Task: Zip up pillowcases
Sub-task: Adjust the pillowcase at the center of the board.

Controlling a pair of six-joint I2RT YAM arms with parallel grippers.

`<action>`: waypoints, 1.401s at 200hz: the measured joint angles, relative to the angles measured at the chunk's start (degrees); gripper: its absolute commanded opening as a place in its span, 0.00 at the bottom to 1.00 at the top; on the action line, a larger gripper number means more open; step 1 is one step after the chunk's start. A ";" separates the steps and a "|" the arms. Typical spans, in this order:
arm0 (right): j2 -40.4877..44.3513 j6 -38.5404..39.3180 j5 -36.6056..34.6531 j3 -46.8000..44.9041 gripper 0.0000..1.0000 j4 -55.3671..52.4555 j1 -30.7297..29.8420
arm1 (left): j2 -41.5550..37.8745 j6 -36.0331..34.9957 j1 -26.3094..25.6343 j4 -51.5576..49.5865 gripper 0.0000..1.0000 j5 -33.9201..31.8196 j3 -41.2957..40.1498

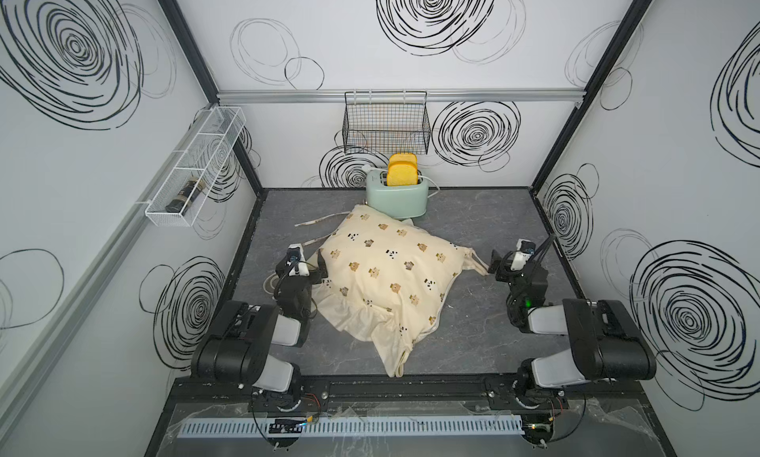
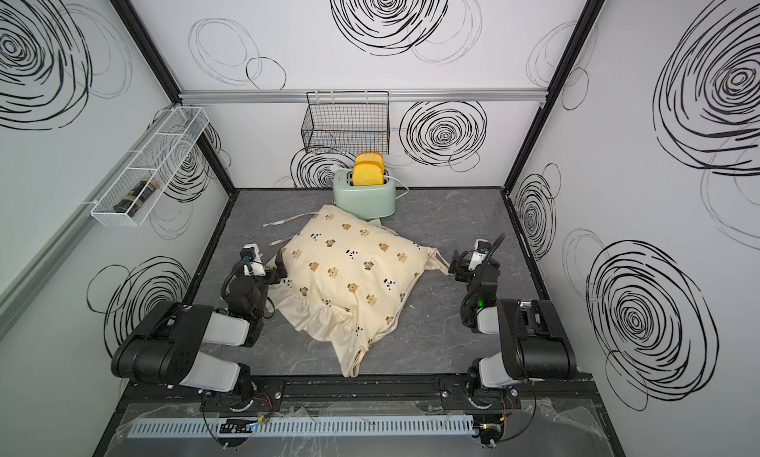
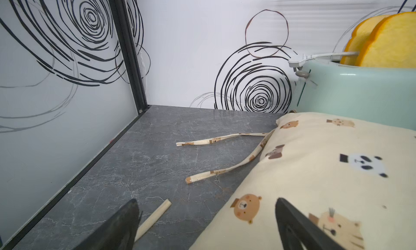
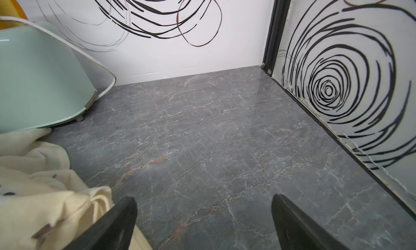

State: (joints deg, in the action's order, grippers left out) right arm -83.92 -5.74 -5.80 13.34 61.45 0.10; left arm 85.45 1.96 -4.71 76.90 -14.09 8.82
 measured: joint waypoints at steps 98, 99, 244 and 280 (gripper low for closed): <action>-0.11 0.02 0.02 0.02 0.98 0.00 0.00 | 0.00 0.00 0.00 -0.04 0.96 0.09 0.02; -0.11 0.02 0.02 0.02 0.98 0.00 0.00 | 0.00 -0.02 0.00 -0.04 0.96 0.11 0.02; 4.26 0.17 0.33 7.32 0.98 -13.64 -0.31 | -11.58 0.66 -5.90 -17.31 0.96 -9.35 6.43; 11.23 -1.95 2.19 23.12 0.98 -33.16 -6.67 | -18.93 11.04 -18.64 -46.51 0.96 -15.78 29.11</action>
State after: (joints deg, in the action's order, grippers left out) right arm -72.69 -7.68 -3.62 36.47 28.29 -6.57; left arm 66.52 12.99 -23.35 30.39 -29.87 37.93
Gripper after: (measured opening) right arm 0.977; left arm 0.962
